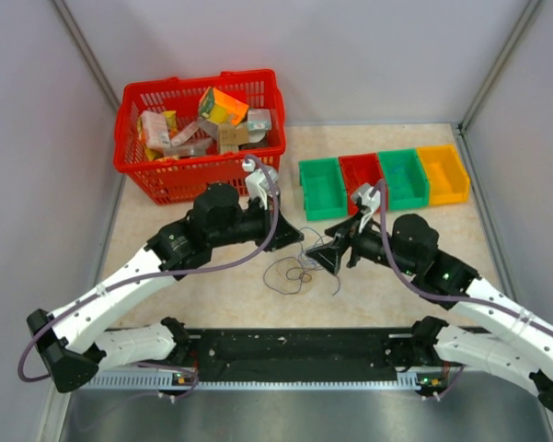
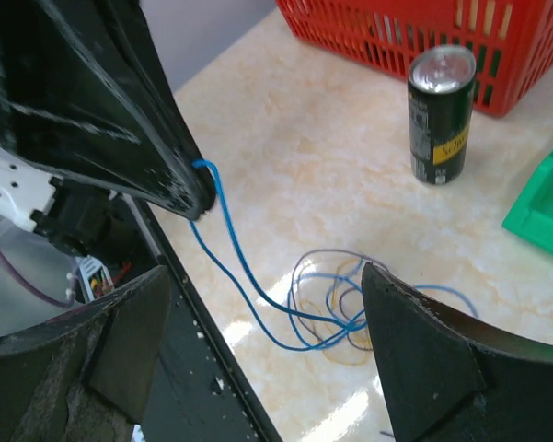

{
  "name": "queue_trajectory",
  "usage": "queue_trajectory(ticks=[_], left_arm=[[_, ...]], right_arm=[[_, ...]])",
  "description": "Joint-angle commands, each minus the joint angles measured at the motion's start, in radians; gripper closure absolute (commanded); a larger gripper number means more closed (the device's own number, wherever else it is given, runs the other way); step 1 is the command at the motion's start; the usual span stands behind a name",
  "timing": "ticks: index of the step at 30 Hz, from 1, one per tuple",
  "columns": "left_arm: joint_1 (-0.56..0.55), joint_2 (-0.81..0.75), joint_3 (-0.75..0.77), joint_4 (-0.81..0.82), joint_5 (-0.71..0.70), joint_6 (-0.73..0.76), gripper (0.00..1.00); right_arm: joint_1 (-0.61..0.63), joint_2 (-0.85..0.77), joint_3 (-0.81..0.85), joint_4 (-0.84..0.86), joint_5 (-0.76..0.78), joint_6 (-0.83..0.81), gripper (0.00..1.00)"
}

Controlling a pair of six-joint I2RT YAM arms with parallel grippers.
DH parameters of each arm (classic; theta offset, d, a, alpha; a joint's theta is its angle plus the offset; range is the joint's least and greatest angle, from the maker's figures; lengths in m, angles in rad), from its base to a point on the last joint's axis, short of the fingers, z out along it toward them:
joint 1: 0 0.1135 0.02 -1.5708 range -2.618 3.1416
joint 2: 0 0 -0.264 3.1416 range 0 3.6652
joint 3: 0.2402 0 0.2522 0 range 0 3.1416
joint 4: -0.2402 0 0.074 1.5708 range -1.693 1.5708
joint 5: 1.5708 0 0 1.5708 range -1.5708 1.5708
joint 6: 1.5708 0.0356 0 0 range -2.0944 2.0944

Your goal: Untangle the cables

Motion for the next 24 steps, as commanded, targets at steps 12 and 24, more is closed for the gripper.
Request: queue_trajectory(ticks=[12, 24], left_arm=[[0.088, 0.078, -0.017, 0.216, 0.163, -0.15, 1.0], [0.235, 0.022, -0.075, 0.265, 0.295, -0.074, 0.56]], right_arm=[[0.132, 0.055, -0.187, 0.313, 0.307, 0.057, 0.54], [0.093, 0.059, -0.161, 0.305, 0.448, 0.089, 1.0]])
